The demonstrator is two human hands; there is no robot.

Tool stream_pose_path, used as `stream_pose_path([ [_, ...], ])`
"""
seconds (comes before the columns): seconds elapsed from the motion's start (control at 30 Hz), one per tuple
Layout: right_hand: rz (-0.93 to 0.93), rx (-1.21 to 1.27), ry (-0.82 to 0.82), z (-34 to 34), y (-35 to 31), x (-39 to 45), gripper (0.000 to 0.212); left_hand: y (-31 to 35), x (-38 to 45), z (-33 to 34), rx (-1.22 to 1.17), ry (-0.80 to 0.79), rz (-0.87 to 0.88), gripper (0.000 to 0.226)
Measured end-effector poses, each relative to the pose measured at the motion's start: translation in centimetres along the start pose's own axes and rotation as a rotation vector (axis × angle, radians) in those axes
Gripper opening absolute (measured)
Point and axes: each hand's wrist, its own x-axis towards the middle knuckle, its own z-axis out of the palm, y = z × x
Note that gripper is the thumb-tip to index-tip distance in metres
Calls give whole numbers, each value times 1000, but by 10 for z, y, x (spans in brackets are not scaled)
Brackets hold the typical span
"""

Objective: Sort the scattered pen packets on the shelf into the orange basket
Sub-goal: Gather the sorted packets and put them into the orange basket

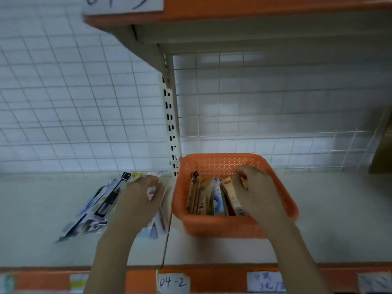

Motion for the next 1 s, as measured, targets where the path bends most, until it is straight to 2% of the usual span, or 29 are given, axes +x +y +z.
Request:
stream_pose_path([
  [0.17,-117,-15,-129,47,-67,1,23,-68,-10,-36,37,107,-115,13],
  [0.4,-226,85,-291,125,-141,-3,28,-148,-20,-82,70,245,-313,18],
  [0.6,-33,-47,-339,183,-151,1,29,-196,-21,-98,73,185,-364,25],
  [0.7,128,-189,-367,191,-147,5,24,-216,-15,-102,75,158,-358,27],
  [0.8,278,-304,-399,195,-142,8,28,-232,-4,-101,68,114,-341,27],
  [0.9,410,-247,-411,202,-137,10,22,-245,7,-100,61,54,-324,28],
  [1.0,455,-155,-325,205,-135,13,19,-254,20,-95,41,10,-300,28],
])
